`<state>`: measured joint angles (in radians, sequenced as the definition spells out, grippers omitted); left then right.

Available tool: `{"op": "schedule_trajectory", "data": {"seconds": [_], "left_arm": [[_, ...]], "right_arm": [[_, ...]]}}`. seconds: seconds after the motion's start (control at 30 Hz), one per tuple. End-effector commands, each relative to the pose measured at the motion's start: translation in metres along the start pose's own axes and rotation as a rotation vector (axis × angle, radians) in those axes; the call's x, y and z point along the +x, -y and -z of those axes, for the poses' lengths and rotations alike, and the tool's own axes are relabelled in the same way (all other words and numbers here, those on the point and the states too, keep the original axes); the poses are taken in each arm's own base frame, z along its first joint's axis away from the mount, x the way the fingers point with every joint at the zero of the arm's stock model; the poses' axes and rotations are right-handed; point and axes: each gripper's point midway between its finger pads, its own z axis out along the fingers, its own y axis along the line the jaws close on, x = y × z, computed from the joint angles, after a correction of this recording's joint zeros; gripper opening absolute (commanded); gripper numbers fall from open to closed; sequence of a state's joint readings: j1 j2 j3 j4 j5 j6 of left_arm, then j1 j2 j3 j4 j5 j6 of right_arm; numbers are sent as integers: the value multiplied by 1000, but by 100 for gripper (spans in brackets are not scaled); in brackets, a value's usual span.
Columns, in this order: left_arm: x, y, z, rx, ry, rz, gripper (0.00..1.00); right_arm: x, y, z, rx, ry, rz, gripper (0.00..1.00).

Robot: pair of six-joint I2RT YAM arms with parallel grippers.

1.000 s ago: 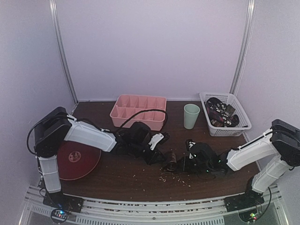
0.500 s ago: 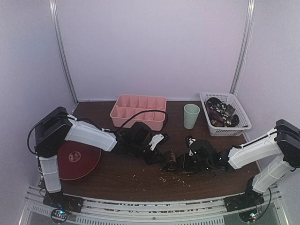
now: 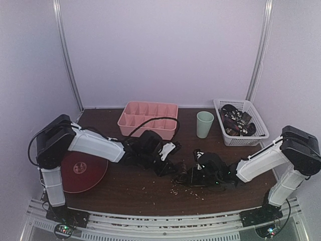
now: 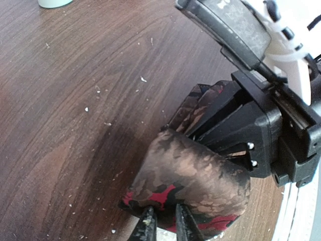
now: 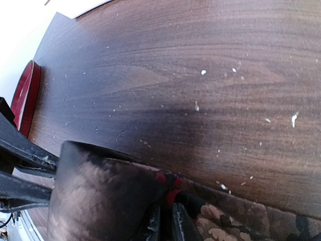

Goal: Roll the ties
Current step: Roll the tie at the center of the board.

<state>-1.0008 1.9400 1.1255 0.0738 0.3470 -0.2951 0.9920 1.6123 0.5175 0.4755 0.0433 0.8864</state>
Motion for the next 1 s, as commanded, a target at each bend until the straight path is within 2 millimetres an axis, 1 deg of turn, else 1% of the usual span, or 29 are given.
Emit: {"op": "schedule_trajectory", "data": {"seconds": [0.0, 0.13, 0.23, 0.3, 0.43, 0.57, 0.67, 0.77, 0.83, 0.97], "left_arm": [[-3, 18, -5, 34, 23, -48, 19], [6, 19, -10, 36, -6, -64, 21], [7, 18, -11, 30, -19, -73, 23], [6, 18, -11, 27, -26, -80, 24], [1, 19, -12, 26, -25, -90, 25], [-3, 19, -14, 24, -30, -93, 25], [-5, 20, -15, 26, -31, -95, 25], [-5, 20, -15, 28, -37, -96, 26], [-6, 22, -16, 33, -39, -98, 26], [-6, 24, -18, 40, -46, -101, 26]], "right_arm": [[5, -18, 3, -95, -3, -17, 12], [7, -6, 7, -51, 3, -19, 13], [13, 7, 9, -4, -9, -21, 14], [18, 13, 11, 10, -22, -24, 15], [20, 18, 18, 30, -19, -24, 17], [15, 20, 25, 48, 6, -15, 18], [13, 21, 29, 49, 21, -14, 15], [10, 22, 33, 57, 30, -9, 11], [10, 27, 37, 73, 35, -10, 8], [9, 33, 43, 91, 53, -23, 7]]}}
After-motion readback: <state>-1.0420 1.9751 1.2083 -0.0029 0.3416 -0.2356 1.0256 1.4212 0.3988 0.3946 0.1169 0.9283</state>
